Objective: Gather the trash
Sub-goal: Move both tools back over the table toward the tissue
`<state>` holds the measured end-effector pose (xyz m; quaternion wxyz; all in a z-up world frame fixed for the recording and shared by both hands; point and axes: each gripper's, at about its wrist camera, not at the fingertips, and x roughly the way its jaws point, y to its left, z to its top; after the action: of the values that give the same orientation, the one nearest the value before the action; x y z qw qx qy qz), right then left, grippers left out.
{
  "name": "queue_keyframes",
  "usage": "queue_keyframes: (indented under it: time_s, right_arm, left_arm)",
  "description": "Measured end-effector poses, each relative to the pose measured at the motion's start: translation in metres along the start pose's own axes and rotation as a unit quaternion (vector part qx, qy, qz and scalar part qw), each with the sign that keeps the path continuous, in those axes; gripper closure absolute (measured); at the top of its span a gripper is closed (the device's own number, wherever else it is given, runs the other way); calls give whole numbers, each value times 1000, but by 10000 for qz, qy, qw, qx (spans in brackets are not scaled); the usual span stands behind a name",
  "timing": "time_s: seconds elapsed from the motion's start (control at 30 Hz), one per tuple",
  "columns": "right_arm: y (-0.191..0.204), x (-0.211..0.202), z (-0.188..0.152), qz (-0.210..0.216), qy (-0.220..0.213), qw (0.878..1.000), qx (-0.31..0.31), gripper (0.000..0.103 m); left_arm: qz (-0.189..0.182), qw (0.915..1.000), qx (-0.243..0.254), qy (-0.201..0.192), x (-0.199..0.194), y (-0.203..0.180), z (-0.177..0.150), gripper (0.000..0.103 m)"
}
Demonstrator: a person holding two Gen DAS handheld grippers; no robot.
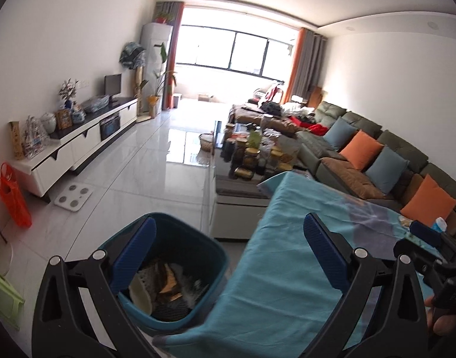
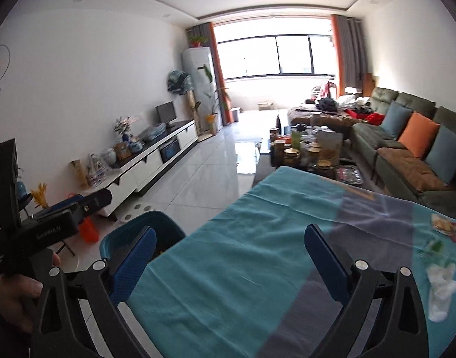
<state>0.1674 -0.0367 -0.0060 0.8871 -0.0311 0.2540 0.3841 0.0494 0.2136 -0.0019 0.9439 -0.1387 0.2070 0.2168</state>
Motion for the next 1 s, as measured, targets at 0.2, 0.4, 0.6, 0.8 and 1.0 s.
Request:
queue_keyframes:
  time_s: [0.2, 0.4, 0.6, 0.8, 1.0]
  right_arm:
    - [-28, -40, -15, -526, -300, 9979, 249, 7]
    - [-56, -76, -32, -996, -491, 9930, 392, 7]
    - [-81, -101, -45, -1440, -588, 9860, 599, 7]
    - [-103, -119, -57, -1952, -627, 9758, 758, 7]
    - [-128, -135, -73, -2370, -561, 9654, 937, 7]
  left_arm:
    - [-499, 9982, 329, -66, -11, -50, -5, 6]
    - [-941, 9932, 679, 37, -14, -97, -22, 6]
    - [-1301, 9862, 1016, 122, -15, -141, -39, 6]
    - [-1520, 9801, 1253, 226, -3, -175, -51, 6]
    - [-1711, 9740, 1437, 366, 11, -198, -61, 6]
